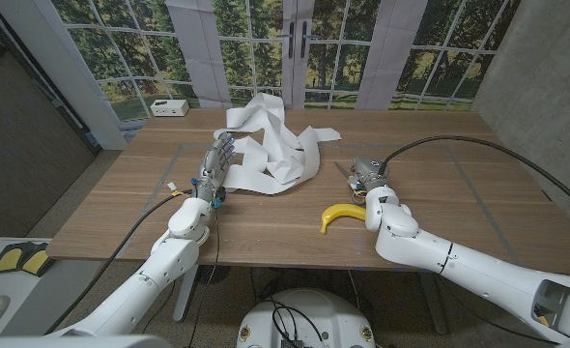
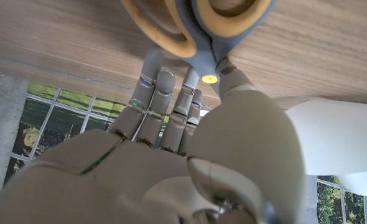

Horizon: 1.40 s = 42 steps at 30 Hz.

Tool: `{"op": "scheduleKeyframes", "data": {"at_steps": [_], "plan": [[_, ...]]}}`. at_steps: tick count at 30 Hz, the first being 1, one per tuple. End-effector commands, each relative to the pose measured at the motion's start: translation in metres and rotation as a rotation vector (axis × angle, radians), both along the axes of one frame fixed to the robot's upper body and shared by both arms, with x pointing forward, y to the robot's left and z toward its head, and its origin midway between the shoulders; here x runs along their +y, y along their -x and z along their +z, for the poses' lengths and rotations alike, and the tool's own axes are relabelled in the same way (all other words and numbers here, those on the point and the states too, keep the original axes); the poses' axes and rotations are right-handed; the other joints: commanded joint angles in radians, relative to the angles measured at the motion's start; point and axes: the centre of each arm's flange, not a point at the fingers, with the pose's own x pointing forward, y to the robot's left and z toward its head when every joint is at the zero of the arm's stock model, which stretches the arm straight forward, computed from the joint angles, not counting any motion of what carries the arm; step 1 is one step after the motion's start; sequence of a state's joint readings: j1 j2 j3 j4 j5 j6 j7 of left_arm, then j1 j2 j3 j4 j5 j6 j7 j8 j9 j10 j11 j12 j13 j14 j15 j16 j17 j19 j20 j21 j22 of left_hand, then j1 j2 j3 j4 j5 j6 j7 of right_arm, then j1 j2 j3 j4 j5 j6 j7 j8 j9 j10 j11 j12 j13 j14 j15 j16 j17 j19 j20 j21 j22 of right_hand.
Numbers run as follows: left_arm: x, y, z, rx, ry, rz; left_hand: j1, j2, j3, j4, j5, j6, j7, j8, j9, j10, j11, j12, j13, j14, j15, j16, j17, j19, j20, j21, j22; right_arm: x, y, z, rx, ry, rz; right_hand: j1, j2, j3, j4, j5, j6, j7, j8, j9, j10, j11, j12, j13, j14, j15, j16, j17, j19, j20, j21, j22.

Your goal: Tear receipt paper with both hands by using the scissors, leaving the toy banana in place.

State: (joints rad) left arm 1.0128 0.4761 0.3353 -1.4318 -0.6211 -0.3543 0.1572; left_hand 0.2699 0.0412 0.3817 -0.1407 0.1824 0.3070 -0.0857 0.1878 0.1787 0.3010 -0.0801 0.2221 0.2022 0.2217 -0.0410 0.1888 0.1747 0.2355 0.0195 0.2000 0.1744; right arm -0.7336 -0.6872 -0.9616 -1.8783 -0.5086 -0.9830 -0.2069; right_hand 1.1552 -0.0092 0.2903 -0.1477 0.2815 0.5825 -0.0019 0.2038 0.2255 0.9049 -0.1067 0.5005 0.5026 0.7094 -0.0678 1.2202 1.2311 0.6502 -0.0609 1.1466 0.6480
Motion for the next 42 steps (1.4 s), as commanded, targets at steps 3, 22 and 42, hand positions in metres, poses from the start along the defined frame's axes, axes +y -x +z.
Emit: {"op": "scheduleKeyframes", "data": {"at_steps": [3, 22, 42], "plan": [[-0.004, 0.002, 0.0, -0.004, -0.001, 0.0, -0.007, 0.002, 0.009, 0.0, 0.0, 0.005, 0.005, 0.001, 0.003, 0.002, -0.001, -0.002, 0.002, 0.012, -0.046, -0.002, 0.003, 0.003, 0.004, -0.003, 0.003, -0.014, 0.012, 0.017, -0.083, -0.098, 0.017, 0.116, 0.093, 0.043, -0.032, 0.014, 0.009, -0.002, -0.002, 0.003, 0.025, -0.025, 0.044, 0.034, 0.012, -0.153, 0.007, 0.002, 0.003, -0.053, 0.016, 0.004], [-0.008, 0.005, 0.001, -0.004, -0.003, 0.003, -0.009, 0.003, 0.01, 0.001, 0.0, 0.006, 0.006, 0.001, 0.003, 0.005, 0.002, -0.001, 0.003, 0.012, -0.046, -0.003, 0.003, 0.004, 0.004, -0.003, 0.003, -0.034, 0.024, 0.038, -0.187, -0.218, 0.034, 0.131, 0.084, 0.041, -0.024, 0.026, 0.024, -0.002, 0.0, 0.002, 0.03, -0.023, 0.048, 0.023, 0.033, -0.153, 0.023, 0.004, 0.005, -0.06, 0.058, 0.003], [-0.012, 0.007, 0.005, -0.011, -0.009, 0.002, -0.011, 0.003, 0.011, 0.001, 0.0, 0.007, 0.007, 0.001, 0.003, 0.006, -0.002, -0.002, 0.003, 0.013, -0.045, -0.003, 0.003, 0.005, 0.004, -0.003, 0.003, -0.046, 0.031, 0.045, -0.184, -0.4, 0.118, 0.14, 0.079, 0.037, -0.019, 0.035, 0.036, -0.002, 0.0, 0.003, 0.044, -0.016, 0.054, 0.013, 0.05, -0.152, 0.039, 0.004, 0.0, -0.066, 0.095, 0.0]]}}
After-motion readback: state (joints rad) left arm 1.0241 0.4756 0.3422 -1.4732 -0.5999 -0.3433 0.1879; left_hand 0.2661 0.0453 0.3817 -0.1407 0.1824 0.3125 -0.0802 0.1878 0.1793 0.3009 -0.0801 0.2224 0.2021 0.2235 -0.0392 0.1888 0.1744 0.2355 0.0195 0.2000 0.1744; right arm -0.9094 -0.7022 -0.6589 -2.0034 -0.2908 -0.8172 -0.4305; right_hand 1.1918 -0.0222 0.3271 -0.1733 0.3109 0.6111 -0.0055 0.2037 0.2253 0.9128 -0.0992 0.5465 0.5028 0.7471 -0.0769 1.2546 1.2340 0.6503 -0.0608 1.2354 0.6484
